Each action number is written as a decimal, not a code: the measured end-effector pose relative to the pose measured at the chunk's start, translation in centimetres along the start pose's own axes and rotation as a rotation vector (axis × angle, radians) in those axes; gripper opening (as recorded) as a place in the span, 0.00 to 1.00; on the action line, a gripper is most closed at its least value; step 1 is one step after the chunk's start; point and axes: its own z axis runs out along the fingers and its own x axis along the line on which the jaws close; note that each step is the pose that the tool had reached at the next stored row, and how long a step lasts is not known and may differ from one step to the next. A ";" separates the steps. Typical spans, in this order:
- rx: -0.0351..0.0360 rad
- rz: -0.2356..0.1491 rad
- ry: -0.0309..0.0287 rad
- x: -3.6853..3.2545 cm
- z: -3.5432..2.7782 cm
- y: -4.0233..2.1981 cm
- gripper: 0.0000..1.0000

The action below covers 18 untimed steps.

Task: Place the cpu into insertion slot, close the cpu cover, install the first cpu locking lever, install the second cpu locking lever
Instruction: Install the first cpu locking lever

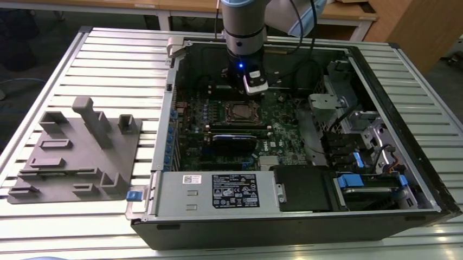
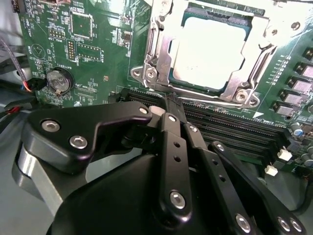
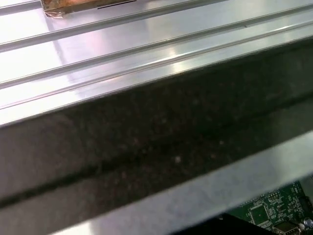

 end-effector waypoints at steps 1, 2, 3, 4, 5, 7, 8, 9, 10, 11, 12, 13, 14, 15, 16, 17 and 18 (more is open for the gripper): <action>0.0018 -0.001 -0.0016 0.00 0.00 -0.02 0.11; 0.0035 -0.001 -0.0035 0.00 0.01 -0.03 0.11; 0.0050 -0.002 -0.0061 0.00 0.03 -0.04 0.11; 0.0063 -0.003 -0.0084 0.00 0.05 -0.05 0.11; 0.0076 -0.003 -0.0106 -0.01 0.06 -0.06 0.11; 0.0093 -0.004 -0.0159 0.00 0.11 -0.08 0.11; 0.0094 -0.005 -0.0186 0.01 0.16 -0.10 0.11; 0.0091 -0.005 -0.0215 0.02 0.22 -0.12 0.11; 0.0062 -0.006 -0.0250 0.02 0.35 -0.12 0.11; 0.0060 -0.006 -0.0267 0.02 0.38 -0.14 0.11; 0.0060 -0.006 -0.0273 0.02 0.40 -0.14 0.11; 0.0061 -0.006 -0.0273 0.02 0.40 -0.14 0.11; 0.0062 -0.006 -0.0274 0.03 0.40 -0.14 0.11; 0.0062 -0.006 -0.0274 0.03 0.40 -0.14 0.11; 0.0060 -0.006 -0.0274 0.03 0.41 -0.14 0.11; 0.0059 -0.006 -0.0274 0.03 0.40 -0.14 0.11; 0.0055 -0.006 -0.0273 0.02 0.37 -0.13 0.11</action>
